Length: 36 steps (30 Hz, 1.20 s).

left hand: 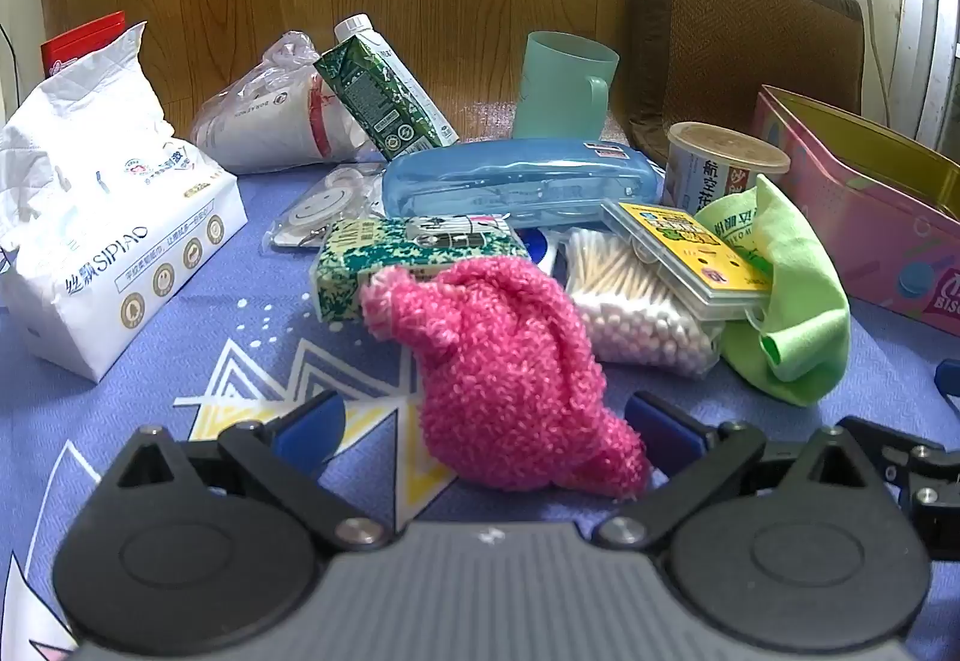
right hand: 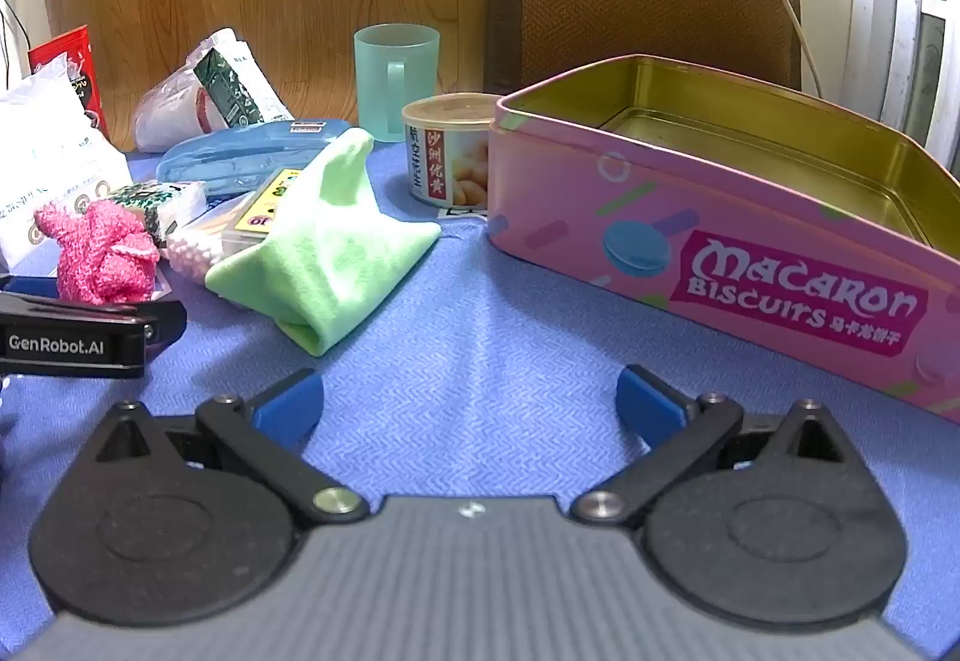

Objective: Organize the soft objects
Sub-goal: 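Close the right tool on the light-green cloth, then carry the green cloth over the pink tin and open the right tool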

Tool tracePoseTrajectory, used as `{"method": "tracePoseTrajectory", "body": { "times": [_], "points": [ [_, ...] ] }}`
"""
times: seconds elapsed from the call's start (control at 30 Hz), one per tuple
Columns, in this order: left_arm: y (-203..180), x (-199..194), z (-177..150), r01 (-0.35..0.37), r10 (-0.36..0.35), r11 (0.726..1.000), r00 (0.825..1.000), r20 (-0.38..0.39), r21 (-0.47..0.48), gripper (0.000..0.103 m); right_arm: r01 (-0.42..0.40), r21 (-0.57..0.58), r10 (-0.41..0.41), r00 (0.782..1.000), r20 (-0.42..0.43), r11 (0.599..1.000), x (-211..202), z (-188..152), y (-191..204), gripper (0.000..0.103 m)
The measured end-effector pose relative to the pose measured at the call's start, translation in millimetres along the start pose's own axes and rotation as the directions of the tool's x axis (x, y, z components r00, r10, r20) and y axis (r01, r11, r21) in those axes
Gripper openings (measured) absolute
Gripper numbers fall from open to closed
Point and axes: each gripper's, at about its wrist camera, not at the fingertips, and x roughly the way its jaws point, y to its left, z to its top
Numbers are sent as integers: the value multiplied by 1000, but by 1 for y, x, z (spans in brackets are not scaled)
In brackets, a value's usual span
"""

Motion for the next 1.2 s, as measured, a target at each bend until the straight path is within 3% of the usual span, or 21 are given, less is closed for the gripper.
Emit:
{"method": "tracePoseTrajectory", "body": {
  "times": [0.27, 0.43, 0.6, 0.7, 0.83, 0.9, 0.97, 1.07, 1.2],
  "points": [
    [-2, 1, 1, -1, 1, 1000, 1000, 1, 9, 103, -1, 2, 1, 1000, 3, 1000, 0, 0, 0, 103],
    [16, -9, -3, 79, -79, 996, 997, 7, 27, 103, -1, 1, 1, 1000, 1, 1000, -2, 0, 2, 103],
    [55, -25, -11, 109, -87, 976, 989, 123, -188, 99, -55, -7, 55, 997, 49, 998, -12, -2, 2, 102],
    [66, -21, -9, 141, -113, 959, 985, 127, -247, 93, -112, -45, 116, 988, 102, 993, -20, 0, 9, 90],
    [64, -20, -6, 196, -166, 960, 974, 153, -202, 91, -176, -70, 183, 977, 108, 982, -14, 18, 24, 75],
    [62, -24, -8, 220, -188, 957, 967, 173, -187, 90, -176, -99, 185, 979, 89, 979, -3, 24, 31, 54],
    [63, -26, -8, 252, -217, 951, 957, 192, -181, 89, -190, -95, 196, 979, 53, 977, 4, 24, 32, 6],
    [63, -33, -14, 280, -239, 944, 945, 225, -175, 89, -212, -32, 213, 976, 33, 977, 1, 15, 18, 6],
    [64, -38, -15, 263, -214, 948, 943, 254, -177, 91, -233, 4, 233, 971, 49, 972, -34, -7, -4, 6]
  ]
}}
